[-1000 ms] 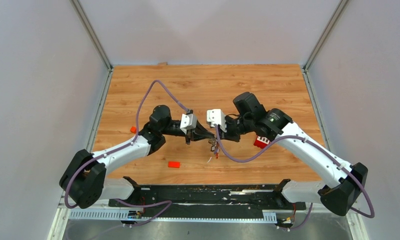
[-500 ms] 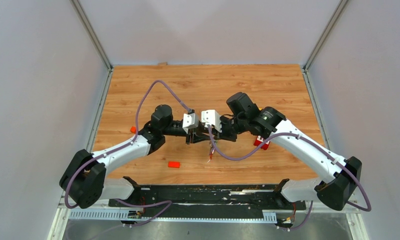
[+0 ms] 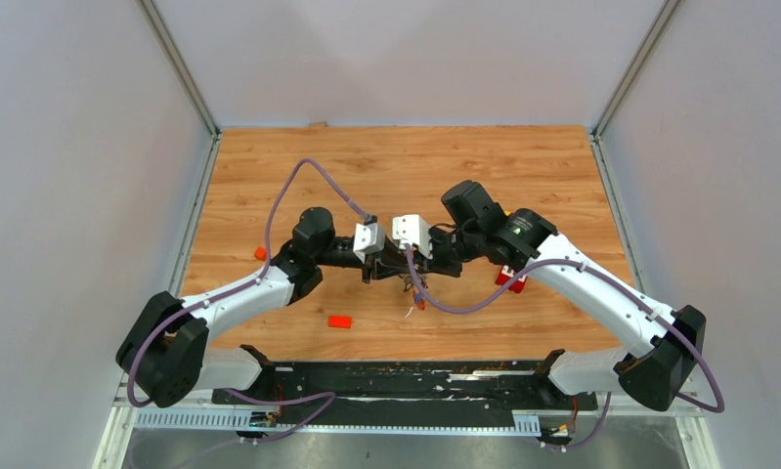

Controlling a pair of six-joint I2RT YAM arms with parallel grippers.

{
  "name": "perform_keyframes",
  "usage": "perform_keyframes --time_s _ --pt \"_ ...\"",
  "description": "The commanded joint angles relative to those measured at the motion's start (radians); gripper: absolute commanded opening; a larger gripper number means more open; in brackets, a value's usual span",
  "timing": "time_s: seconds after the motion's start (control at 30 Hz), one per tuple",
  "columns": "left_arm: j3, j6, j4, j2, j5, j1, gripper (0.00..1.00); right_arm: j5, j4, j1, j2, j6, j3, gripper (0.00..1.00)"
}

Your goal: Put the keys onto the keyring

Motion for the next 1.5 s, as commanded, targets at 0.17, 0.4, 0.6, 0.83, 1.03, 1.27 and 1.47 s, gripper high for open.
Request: perform_keyframes --time_s 0.17,0.4,0.6,0.83,1.03,1.27,1.47 --pt "-0.005 -0.021 0.053 -0.022 0.014 0.002 0.23 -0.012 0.037 0.006 -0.01 0.012 0.014 0.0" --pt "-0.015 -0.033 0.076 -0.028 0.046 0.002 0.21 -0.002 0.041 0.006 -0.011 0.009 0.002 0.0" --pt "-0.012 -0.038 0.079 -0.026 0.06 0.002 0.15 -0.007 0.043 0.005 -0.006 0.012 0.005 0.0" --pt "-0.011 -0.039 0.075 -0.023 0.059 0.002 0.0 -0.008 0.043 0.006 -0.004 0.013 0.0 0.0" --pt "-0.058 -0.174 0.247 -0.033 0.051 0.013 0.0 0.012 0.059 -0.002 -0.029 0.022 -0.021 0.06" --pt "-0.103 -0.417 0.599 -0.017 0.051 0.035 0.0 -0.123 0.059 -0.07 -0.079 0.036 -0.028 0.27" --pt "-0.103 -0.572 0.794 0.024 0.066 0.036 0.0 -0.232 0.065 -0.115 -0.107 0.036 -0.044 0.3"
